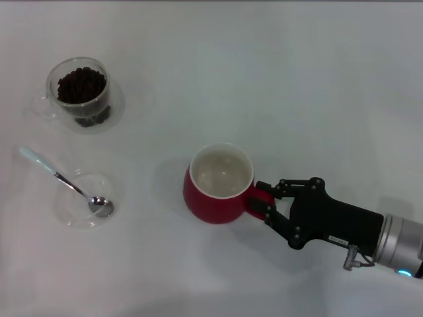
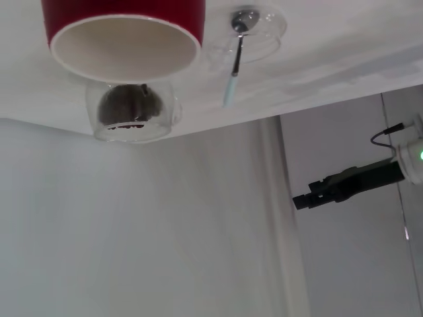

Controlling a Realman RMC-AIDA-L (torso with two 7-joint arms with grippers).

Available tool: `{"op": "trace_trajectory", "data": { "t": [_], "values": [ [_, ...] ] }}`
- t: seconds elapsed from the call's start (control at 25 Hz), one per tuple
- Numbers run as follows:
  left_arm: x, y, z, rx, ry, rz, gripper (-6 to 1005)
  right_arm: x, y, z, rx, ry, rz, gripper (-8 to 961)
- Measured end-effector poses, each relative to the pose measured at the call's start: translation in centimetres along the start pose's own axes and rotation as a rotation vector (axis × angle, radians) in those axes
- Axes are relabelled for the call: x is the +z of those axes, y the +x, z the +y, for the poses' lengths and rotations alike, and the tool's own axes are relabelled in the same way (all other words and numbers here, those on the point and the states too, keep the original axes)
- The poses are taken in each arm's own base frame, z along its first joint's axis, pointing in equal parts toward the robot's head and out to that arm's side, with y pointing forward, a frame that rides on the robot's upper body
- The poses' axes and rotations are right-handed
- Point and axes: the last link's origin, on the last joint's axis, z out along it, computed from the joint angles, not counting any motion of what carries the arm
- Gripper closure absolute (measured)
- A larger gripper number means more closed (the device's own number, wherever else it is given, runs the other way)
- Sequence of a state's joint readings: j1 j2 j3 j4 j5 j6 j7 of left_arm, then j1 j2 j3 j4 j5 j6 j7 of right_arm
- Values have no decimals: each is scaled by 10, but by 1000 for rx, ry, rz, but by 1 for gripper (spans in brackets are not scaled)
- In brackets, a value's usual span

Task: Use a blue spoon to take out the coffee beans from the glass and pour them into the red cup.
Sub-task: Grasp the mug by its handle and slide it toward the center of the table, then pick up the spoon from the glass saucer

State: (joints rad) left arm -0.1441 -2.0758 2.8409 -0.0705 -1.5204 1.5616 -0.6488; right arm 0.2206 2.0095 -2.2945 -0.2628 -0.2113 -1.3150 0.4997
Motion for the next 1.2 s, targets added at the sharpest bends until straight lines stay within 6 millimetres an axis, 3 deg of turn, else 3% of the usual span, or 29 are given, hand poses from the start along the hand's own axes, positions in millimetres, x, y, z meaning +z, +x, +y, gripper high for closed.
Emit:
{"op": "trace_trajectory", "data": {
  "t": [0.56, 0.68, 0.88, 1.04, 1.08, 1.2],
  "values": [
    [-6, -6, 10, -45, -29, -14, 137, -24, -16, 1, 4, -49, -121, 538],
    [-12, -12, 20, -120, -55, -27, 137, -47, -36, -6, -16, -56, -244, 500],
    [-20, -28, 44, -389, -136, -129, 137, -96, -64, -32, -84, 47, -390, 499],
    [-19, -49, 67, -676, -191, -306, 137, -120, -82, -51, -146, 120, -456, 449],
    [-19, -49, 67, -676, -191, -306, 137, -124, -85, -54, -159, 125, -463, 437],
    [-13, -58, 76, -767, -208, -400, 138, -131, -91, -62, -187, 137, -466, 243]
  ]
}}
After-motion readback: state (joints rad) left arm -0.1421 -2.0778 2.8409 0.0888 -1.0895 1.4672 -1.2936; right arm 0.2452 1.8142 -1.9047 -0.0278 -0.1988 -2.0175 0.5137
